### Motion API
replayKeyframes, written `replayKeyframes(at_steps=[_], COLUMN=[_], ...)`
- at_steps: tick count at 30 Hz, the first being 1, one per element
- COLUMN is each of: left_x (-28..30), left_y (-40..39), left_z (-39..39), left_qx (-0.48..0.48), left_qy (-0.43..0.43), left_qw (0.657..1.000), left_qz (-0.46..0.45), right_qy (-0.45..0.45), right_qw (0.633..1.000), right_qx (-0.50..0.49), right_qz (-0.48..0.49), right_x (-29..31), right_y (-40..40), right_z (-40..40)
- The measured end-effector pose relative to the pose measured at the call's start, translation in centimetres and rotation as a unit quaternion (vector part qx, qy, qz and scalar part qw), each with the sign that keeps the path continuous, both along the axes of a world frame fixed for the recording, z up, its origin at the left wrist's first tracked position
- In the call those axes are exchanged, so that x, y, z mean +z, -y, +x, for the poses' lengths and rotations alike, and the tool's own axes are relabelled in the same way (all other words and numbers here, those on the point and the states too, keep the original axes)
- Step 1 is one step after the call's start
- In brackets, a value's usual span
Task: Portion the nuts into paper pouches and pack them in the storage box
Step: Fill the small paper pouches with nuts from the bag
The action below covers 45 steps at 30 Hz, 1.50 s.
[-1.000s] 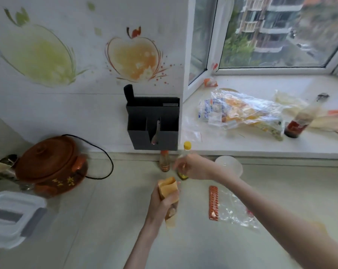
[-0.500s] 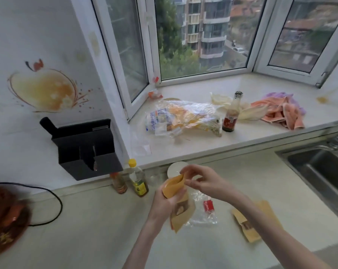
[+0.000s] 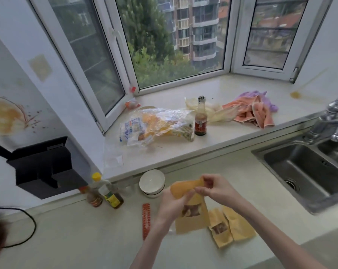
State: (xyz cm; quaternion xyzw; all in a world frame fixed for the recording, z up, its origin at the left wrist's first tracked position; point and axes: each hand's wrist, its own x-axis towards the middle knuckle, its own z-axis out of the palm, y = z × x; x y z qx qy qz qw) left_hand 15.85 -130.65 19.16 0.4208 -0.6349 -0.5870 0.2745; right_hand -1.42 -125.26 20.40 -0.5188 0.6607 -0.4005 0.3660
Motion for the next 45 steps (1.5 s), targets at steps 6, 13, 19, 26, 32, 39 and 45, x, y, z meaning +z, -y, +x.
replayKeyframes(at_steps=[6, 13, 19, 26, 32, 39, 45], left_x=[1.2, 0.6, 2.0, 4.0, 4.7, 4.6, 4.5], left_y=[-0.4, -1.4, -1.0, -0.6, -0.8, -0.8, -0.9], left_z=[-3.4, -5.0, -4.5, -4.5, -5.3, -6.3, -7.1], left_qx=[0.041, 0.096, 0.149, 0.149, 0.171, 0.154, 0.166], left_qy=[-0.017, 0.014, 0.02, 0.044, 0.049, 0.061, 0.051], left_qw=[0.999, 0.99, 0.972, 0.951, 0.94, 0.945, 0.949], left_qz=[-0.027, -0.106, -0.178, -0.267, -0.29, -0.282, -0.264], right_qy=[-0.043, -0.095, -0.064, -0.119, -0.138, -0.158, -0.173], right_qw=[0.998, 0.99, 0.983, 0.967, 0.963, 0.963, 0.961], right_qx=[-0.015, -0.01, -0.028, -0.023, -0.054, -0.05, -0.064], right_qz=[-0.052, -0.101, -0.17, -0.223, -0.224, -0.214, -0.204], right_x=[1.3, 0.4, 1.9, 3.7, 4.0, 4.2, 4.5], right_y=[-0.2, -0.4, -0.2, 0.2, 0.0, -0.6, -0.7], right_z=[-4.1, -5.5, -5.5, -6.2, -6.9, -7.6, -7.6])
